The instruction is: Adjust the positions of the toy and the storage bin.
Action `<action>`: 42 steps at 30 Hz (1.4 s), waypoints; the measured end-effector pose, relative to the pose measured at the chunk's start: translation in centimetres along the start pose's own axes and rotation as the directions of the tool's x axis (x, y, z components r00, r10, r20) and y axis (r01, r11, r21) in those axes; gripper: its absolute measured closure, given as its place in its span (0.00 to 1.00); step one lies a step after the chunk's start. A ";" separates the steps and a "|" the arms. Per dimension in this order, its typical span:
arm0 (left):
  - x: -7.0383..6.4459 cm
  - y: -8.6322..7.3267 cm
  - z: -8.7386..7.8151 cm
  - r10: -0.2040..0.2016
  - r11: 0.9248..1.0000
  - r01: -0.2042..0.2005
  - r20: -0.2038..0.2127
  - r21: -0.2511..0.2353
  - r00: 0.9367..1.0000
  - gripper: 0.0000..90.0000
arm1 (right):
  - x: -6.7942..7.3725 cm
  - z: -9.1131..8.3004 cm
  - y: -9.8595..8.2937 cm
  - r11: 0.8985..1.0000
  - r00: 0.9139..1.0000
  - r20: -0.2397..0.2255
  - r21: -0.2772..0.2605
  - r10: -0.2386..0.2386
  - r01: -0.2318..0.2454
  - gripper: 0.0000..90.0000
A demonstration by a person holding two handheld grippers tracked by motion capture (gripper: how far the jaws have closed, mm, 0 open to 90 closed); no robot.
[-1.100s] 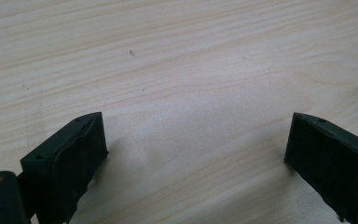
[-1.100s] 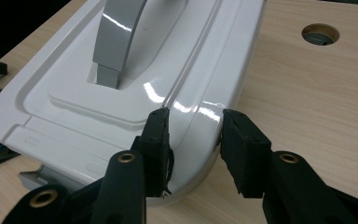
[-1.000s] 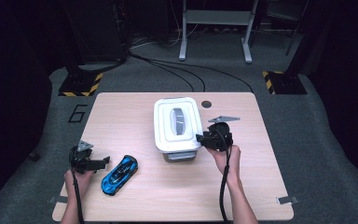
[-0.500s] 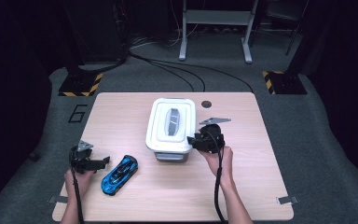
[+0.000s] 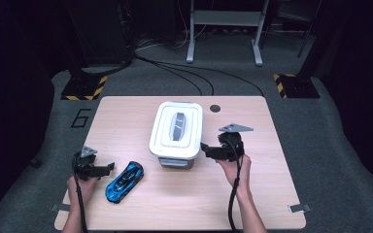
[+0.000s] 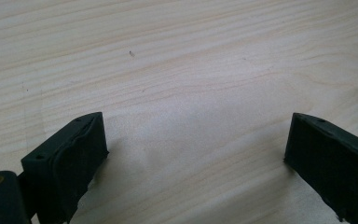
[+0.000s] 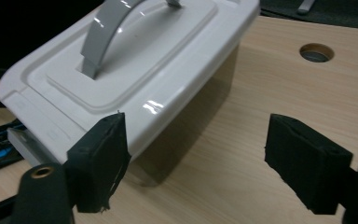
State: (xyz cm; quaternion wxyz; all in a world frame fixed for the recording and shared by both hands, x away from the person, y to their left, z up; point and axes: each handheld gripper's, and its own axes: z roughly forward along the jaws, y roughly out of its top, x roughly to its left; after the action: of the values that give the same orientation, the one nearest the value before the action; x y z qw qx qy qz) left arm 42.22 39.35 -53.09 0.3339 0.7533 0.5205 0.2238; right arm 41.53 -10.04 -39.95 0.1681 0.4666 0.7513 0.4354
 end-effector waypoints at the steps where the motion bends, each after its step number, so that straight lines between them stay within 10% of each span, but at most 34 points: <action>1: 0.0 0.0 0.0 0.000 1.000 0.000 0.000 0.000 1.000 0.06 | -0.4 -0.3 -0.4 1.000 1.000 0.010 -0.001 -0.001 0.001 0.18; 10: 0.1 0.2 0.2 0.000 1.000 0.000 0.000 0.000 1.000 0.06 | -4.4 -0.6 -5.6 0.999 0.991 0.134 0.043 -0.027 0.021 0.09; 21: 0.3 2.0 -0.7 -0.014 1.000 0.013 0.055 0.011 0.998 0.04 | -9.6 1.8 -12.1 0.989 0.978 0.200 0.123 0.061 -0.086 0.00; 32: -1.5 6.9 -3.4 -0.004 0.999 0.008 0.085 -0.054 0.996 0.02 | -10.4 2.5 -12.2 0.989 0.970 0.243 0.142 -0.004 -0.032 0.00; 42: -5.8 11.9 -5.0 0.006 0.996 0.009 0.174 -0.085 0.985 0.02 | -10.4 2.4 -12.2 0.990 0.967 0.253 0.136 0.005 -0.041 0.01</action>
State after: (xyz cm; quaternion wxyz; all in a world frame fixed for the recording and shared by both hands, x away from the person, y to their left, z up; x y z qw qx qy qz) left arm 44.32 32.46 -40.91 0.4103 0.7545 0.4800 0.1790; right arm 41.64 -19.96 -52.85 0.2240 0.5374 0.7470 0.3209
